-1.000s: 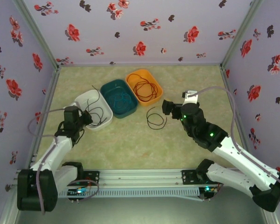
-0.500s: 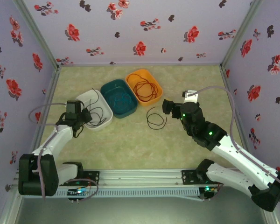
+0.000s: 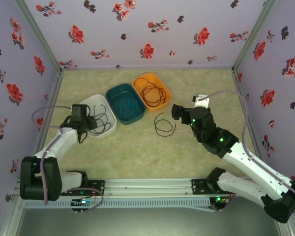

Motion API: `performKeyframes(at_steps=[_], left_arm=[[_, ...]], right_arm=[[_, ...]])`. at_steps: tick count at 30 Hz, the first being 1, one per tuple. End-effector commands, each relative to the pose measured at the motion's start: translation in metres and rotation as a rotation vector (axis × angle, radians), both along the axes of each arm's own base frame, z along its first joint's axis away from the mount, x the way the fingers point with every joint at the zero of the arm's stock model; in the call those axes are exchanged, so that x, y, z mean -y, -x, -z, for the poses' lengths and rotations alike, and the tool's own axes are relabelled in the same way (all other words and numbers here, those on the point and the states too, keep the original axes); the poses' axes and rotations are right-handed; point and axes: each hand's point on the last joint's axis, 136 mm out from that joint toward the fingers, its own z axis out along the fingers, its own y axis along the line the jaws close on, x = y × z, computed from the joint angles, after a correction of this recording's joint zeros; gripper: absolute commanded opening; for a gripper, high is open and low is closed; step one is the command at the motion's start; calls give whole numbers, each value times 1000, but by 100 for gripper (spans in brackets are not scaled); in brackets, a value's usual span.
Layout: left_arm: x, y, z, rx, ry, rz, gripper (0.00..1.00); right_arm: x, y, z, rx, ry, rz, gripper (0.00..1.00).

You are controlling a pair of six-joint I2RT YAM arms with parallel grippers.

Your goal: Untangle the cables

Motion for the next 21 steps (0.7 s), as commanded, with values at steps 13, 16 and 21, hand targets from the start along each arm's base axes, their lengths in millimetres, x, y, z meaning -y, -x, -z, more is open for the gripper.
performKeyframes(at_steps=[13, 16, 21], left_arm=[[29, -28, -74, 217, 50, 64, 58], [34, -26, -95, 290, 72, 72, 76], [27, -15, -123, 390, 84, 37, 100]], right_arm=[[10, -16, 48, -265, 171, 109, 99], [3, -19, 79, -372, 244, 101, 93], [-13, -24, 122, -485, 244, 73, 77]])
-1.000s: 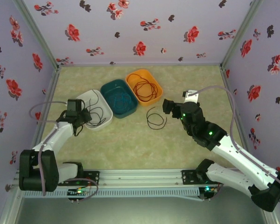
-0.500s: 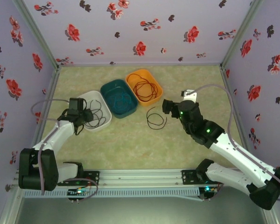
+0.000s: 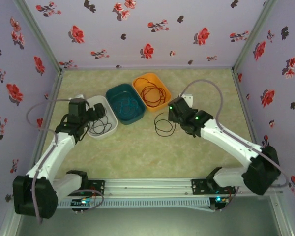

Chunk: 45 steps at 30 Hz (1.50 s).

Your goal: Untangle the cables

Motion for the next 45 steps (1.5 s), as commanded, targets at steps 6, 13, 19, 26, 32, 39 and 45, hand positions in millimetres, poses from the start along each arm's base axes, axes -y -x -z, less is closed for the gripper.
performKeyframes(at_steps=[6, 13, 19, 26, 32, 39, 45], left_arm=[[-31, 25, -34, 143, -29, -149, 100], [-59, 47, -15, 119, -49, -276, 100], [-68, 55, 11, 62, 3, -322, 100], [-61, 48, 24, 75, 168, -305, 100], [-49, 36, 34, 68, 245, -257, 100], [-34, 21, 49, 55, 311, -196, 100], [-22, 11, 53, 60, 376, -154, 100]], right_arm=[[-8, 4, 60, -197, -40, 43, 65], [-15, 6, 97, -307, -49, 79, 52], [-22, 7, 122, -369, -77, 99, 57], [-30, 7, 141, -418, -94, 106, 64], [-27, 6, 150, -433, -73, 121, 70], [-31, 6, 159, -455, -81, 117, 63], [-32, 7, 163, -463, -86, 119, 55]])
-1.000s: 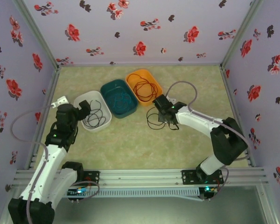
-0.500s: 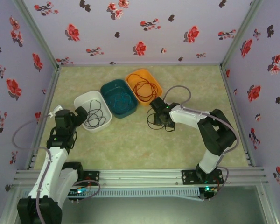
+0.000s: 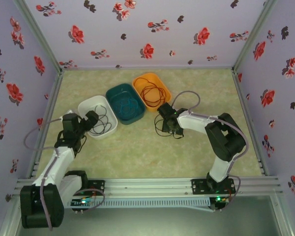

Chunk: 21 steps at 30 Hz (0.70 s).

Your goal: Untangle the cables

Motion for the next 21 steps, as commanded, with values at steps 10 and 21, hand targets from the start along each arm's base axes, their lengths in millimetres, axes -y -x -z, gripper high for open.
performKeyframes(at_steps=[10, 21], left_arm=[[12, -15, -17, 93, 75, 41, 100], [22, -23, -8, 88, 123, 80, 100]], right_arm=[[-3, 2, 10, -27, -25, 12, 29], [-1, 2, 5, -16, -27, 13, 0]])
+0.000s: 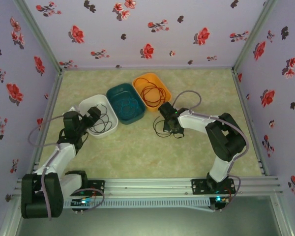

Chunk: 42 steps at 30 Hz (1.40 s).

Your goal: Untangle the cables

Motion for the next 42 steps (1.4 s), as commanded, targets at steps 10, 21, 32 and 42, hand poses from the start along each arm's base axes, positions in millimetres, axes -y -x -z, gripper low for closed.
performKeyframes(at_steps=[10, 21, 32, 42], left_arm=[[3, 5, -18, 36, 32, 13, 100], [-18, 32, -43, 27, -101, -52, 100], [61, 43, -114, 199, -153, 355, 98], [215, 51, -121, 234, -289, 872, 85]], right_arm=[[-2, 2, -19, 34, -44, -6, 0], [-8, 2, -77, 167, -129, -95, 0], [-38, 2, -142, 341, -348, -219, 0], [-48, 9, -165, 395, -430, -245, 0]])
